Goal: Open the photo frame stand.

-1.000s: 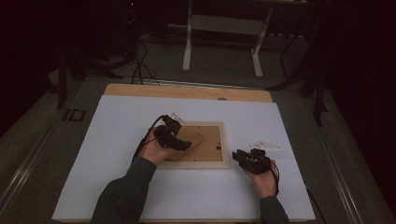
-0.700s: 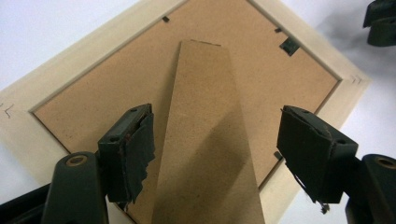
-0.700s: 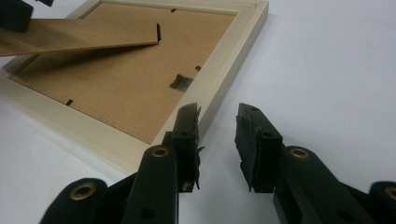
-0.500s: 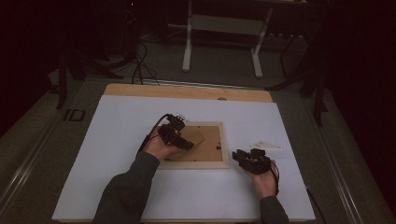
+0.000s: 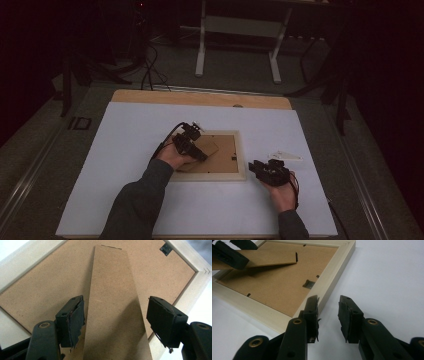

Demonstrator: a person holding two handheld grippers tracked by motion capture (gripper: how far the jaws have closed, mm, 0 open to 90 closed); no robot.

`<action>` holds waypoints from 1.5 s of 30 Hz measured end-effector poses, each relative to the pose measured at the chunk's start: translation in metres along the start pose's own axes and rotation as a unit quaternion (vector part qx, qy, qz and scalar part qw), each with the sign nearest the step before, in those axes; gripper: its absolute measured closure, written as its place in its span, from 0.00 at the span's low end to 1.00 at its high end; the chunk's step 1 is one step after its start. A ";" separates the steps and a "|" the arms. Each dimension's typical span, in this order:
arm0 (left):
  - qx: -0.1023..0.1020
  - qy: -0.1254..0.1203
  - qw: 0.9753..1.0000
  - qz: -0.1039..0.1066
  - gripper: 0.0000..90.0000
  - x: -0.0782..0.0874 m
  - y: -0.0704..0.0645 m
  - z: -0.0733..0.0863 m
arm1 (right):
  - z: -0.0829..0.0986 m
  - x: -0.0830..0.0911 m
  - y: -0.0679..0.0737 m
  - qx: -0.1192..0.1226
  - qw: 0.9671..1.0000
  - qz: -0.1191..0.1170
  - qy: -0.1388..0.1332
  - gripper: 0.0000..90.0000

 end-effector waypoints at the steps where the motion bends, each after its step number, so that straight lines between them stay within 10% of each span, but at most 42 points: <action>1: 0.002 0.006 1.000 0.005 0.35 -0.001 0.001 0.000 | 0.000 0.000 0.000 0.000 1.000 0.000 0.000 0.76; 24: 0.017 0.045 0.998 0.044 0.44 -0.011 0.007 0.000 | 0.000 -0.001 0.000 0.001 1.000 0.000 0.001 0.76; 45: -0.012 0.041 0.999 0.006 0.45 -0.010 0.001 0.000 | 0.000 -0.001 0.000 0.001 1.000 0.000 0.001 0.76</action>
Point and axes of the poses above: each handheld gripper's, and its own axes: x roughly backward along the jaws, z roughly out of its underside, y roughly to its left, the point moved 5 cm from there along -x, roughly forward along the jaws, and after that the axes turned 7 degrees about z, right-handed, at the moved point
